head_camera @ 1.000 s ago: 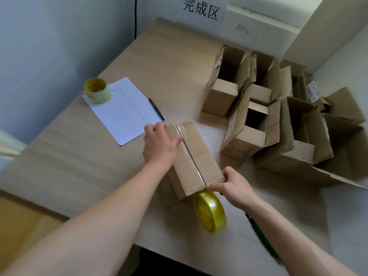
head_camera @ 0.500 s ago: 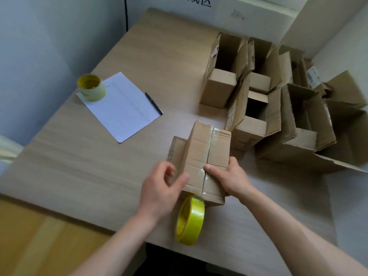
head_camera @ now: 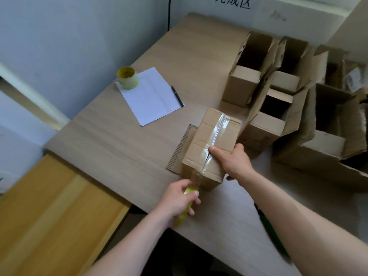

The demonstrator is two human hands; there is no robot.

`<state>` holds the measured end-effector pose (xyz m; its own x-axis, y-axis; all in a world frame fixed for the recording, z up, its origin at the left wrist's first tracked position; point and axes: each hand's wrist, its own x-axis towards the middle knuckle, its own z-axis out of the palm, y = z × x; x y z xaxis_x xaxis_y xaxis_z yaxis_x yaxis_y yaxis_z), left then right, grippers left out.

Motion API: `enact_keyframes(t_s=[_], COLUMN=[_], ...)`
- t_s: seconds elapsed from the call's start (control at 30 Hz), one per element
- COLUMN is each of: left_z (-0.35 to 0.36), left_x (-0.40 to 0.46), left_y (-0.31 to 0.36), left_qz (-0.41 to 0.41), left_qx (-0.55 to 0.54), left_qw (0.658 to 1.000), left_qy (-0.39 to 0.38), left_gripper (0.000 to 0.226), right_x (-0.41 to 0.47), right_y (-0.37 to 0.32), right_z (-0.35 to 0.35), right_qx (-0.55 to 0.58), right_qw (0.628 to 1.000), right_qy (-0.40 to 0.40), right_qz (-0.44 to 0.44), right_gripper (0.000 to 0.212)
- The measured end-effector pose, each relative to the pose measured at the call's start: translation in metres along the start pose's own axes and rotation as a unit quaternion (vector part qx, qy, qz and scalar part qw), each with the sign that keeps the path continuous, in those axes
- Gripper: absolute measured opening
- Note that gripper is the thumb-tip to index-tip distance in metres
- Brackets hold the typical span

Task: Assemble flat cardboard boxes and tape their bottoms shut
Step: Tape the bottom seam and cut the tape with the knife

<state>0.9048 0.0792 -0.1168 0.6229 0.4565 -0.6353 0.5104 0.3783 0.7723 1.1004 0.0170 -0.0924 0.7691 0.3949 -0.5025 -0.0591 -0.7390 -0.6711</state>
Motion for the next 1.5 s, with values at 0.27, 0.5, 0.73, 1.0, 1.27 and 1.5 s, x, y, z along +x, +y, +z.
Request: enact_keyframes(t_s=[0.27, 0.5, 0.73, 1.0, 1.27, 1.5], left_z=[0.010, 0.006, 0.002, 0.000, -0.003, -0.003], left_x=[0.017, 0.033, 0.035, 0.034, 0.028, 0.011], left_y=[-0.007, -0.016, -0.014, -0.017, -0.015, -0.014], left_qz=[0.008, 0.049, 0.075, 0.085, 0.104, 0.072], left_qx=[0.060, 0.075, 0.093, 0.087, 0.121, 0.183], left_qw=[0.992, 0.989, 0.990, 0.990, 0.985, 0.975], left_qy=[0.108, 0.116, 0.080, 0.069, 0.068, 0.100], left_gripper=[0.026, 0.028, 0.027, 0.037, 0.037, 0.047], right_x=[-0.006, -0.058, -0.090, -0.147, -0.122, -0.114], right_y=[0.021, 0.180, 0.223, 0.107, 0.067, 0.069], right_z=[-0.011, -0.046, -0.032, -0.009, -0.002, 0.010], right_qx=[0.063, -0.239, -0.205, -0.101, -0.246, -0.273], right_qw=[0.997, 0.961, 0.967, 0.950, 0.919, 0.925], right_qy=[-0.009, 0.138, 0.147, 0.032, -0.024, -0.012], right_qz=[-0.037, 0.016, 0.040, -0.295, -0.307, -0.264], right_gripper=[0.076, 0.048, 0.026, 0.049, 0.042, 0.041])
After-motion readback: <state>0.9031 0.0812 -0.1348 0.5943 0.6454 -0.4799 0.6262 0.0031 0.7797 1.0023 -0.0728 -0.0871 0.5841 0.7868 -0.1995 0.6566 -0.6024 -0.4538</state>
